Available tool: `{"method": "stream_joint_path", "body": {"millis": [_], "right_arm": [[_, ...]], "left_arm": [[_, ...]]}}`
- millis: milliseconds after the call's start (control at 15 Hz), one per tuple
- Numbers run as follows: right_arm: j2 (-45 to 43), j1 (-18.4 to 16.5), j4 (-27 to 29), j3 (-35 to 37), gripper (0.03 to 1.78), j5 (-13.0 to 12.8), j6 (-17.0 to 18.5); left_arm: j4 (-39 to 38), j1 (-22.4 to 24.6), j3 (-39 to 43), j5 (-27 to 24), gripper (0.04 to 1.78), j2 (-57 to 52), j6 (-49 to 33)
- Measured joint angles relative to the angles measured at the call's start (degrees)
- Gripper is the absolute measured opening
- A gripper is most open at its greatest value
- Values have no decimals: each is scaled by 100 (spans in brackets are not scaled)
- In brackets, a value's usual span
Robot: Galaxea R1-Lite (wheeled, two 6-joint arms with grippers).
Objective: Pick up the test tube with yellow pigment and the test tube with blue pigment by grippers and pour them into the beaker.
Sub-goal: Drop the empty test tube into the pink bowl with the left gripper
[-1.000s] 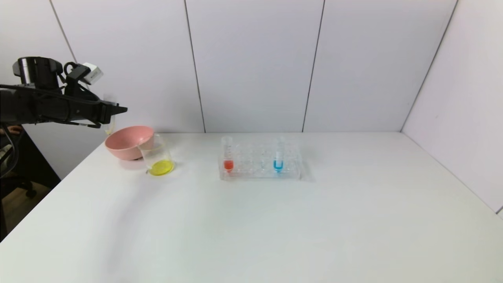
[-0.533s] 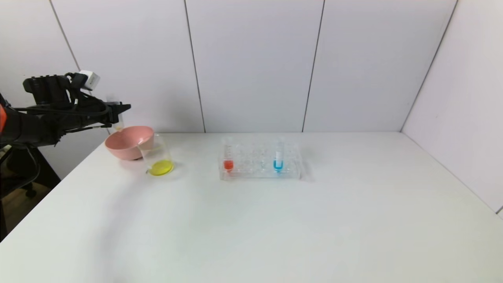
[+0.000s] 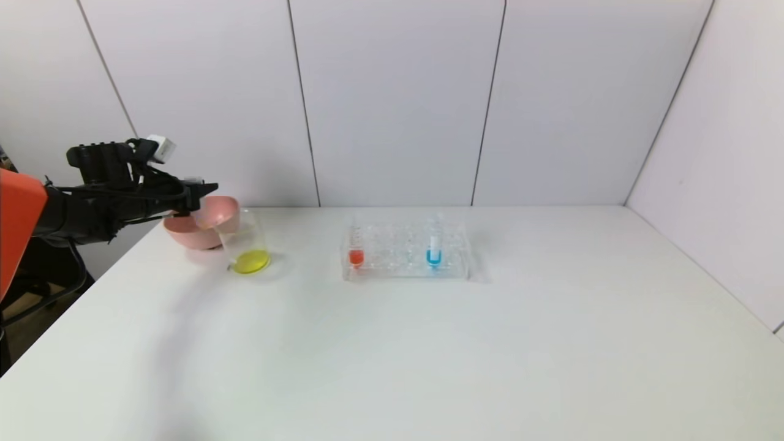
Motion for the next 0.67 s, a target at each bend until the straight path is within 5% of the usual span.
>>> {"method": "stream_joint_path", "body": {"millis": [467, 667], "right_arm": [[0, 0, 0, 0, 177, 0, 0], [0, 0, 2, 0, 177, 0, 0]], "left_arm": [[-50, 4, -26, 11, 155, 45, 26], [-297, -2, 32, 5, 176, -96, 26]]}}
